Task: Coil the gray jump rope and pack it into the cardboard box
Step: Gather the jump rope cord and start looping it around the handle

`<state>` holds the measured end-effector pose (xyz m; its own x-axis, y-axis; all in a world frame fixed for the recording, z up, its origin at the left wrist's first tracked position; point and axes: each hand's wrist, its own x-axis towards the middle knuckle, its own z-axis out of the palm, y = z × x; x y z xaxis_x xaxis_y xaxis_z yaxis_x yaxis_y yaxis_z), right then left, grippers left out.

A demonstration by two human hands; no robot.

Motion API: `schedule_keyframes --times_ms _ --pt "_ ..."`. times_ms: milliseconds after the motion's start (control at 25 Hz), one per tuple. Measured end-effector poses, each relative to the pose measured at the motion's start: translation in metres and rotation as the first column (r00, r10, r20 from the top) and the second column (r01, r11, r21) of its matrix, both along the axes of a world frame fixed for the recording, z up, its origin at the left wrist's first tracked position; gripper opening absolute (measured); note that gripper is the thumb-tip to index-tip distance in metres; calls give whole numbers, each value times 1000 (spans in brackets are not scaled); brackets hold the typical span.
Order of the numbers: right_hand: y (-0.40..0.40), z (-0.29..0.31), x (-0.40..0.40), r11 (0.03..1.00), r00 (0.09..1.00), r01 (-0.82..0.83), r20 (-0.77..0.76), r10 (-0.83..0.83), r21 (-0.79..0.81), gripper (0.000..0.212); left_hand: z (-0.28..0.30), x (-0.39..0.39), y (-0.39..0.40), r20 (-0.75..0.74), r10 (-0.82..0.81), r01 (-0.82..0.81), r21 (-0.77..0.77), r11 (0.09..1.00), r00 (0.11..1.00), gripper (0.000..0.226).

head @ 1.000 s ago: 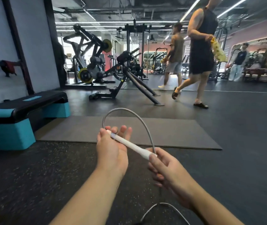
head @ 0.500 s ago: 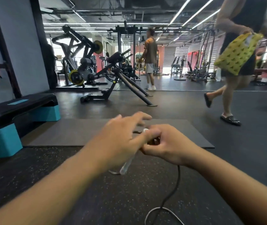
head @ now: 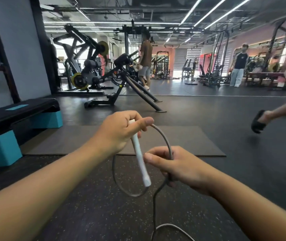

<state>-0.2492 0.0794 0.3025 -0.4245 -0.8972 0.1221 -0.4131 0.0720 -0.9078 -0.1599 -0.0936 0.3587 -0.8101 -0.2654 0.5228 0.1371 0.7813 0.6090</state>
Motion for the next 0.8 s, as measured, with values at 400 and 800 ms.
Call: schedule_keyframes --times_ms 400,800 --pt "1 14 -4 977 981 -120 -129 143 174 31 15 23 -21 481 -99 128 -27 991 871 40" --pt "22 81 -22 945 976 -137 -122 180 297 15 26 28 10 746 -164 311 -61 948 645 56"
